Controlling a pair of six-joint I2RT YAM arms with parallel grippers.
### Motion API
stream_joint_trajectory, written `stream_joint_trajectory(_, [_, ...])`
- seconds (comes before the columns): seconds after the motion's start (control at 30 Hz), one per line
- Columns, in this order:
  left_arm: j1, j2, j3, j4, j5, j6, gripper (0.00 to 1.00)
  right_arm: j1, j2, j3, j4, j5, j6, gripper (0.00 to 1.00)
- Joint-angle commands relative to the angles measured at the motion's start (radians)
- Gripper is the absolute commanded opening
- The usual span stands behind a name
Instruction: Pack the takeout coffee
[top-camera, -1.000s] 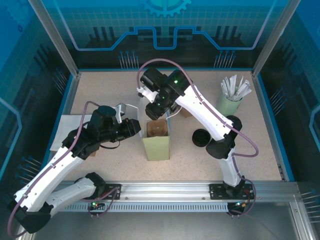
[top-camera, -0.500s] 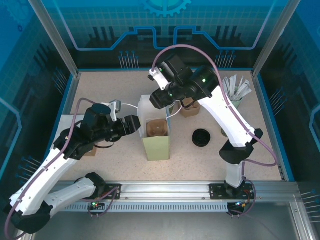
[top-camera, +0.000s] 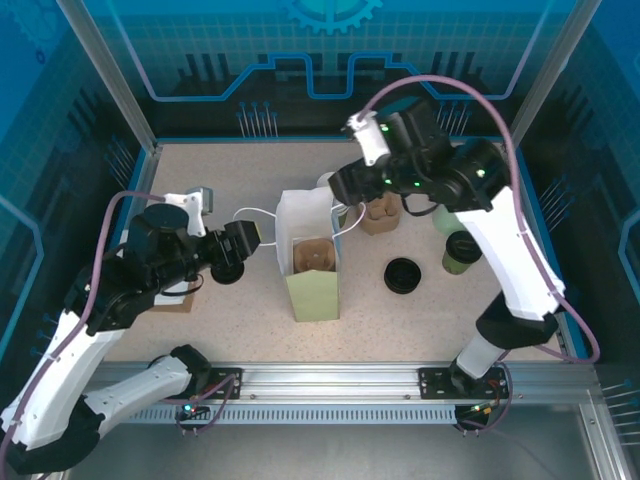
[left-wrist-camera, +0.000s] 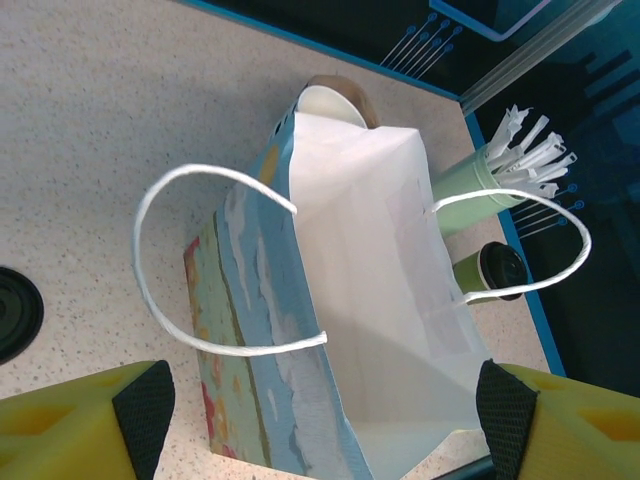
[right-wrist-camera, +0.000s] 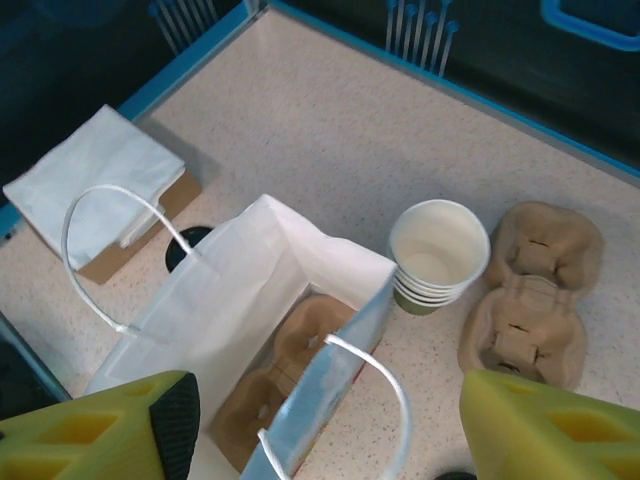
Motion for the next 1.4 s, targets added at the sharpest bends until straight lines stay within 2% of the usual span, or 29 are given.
stream_joint_trajectory(0.0, [-0.004, 0.032, 0.062, -0.057, -0.038, 0.056, 0.83, -0.060, -0.086, -0.058, 0.033, 0.025, 0.054, 0.72])
stream_joint_trajectory(0.33, [0.026, 0.234, 0.299, -0.189, -0.022, 0.189, 0.85, -0.218, -0.271, -0.351, 0.054, 0.002, 0.078, 0.76])
stream_joint_trajectory(0.5, [0.137, 0.350, 0.401, -0.236, 0.105, 0.268, 0.86, -0.251, -0.325, -0.464, 0.070, 0.001, 0.085, 0.77])
stream_joint_trajectory(0.6, [0.176, 0.428, 0.470, -0.263, 0.157, 0.323, 0.86, -0.266, -0.345, -0.507, 0.072, 0.000, 0.080, 0.77])
stream_joint_trajectory(0.8, [0.178, 0.615, 0.601, -0.350, 0.198, 0.476, 0.86, -0.301, -0.372, -0.568, 0.081, -0.010, 0.080, 0.78])
stream_joint_trajectory(1.07, [0.179, 0.815, 0.671, -0.401, 0.163, 0.571, 0.86, -0.323, -0.386, -0.584, 0.076, -0.023, 0.084, 0.78])
stream_joint_trajectory(1.23, [0.177, 0.891, 0.673, -0.394, 0.149, 0.581, 0.77, -0.327, -0.388, -0.587, 0.062, -0.028, 0.083, 0.78])
stream_joint_trajectory(1.3, [0.177, 0.909, 0.673, -0.394, 0.130, 0.573, 0.69, -0.329, -0.392, -0.589, 0.057, -0.026, 0.083, 0.78])
stream_joint_trajectory(1.37, [0.178, 0.919, 0.670, -0.389, 0.103, 0.557, 0.55, -0.332, -0.399, -0.596, 0.060, -0.025, 0.082, 0.78])
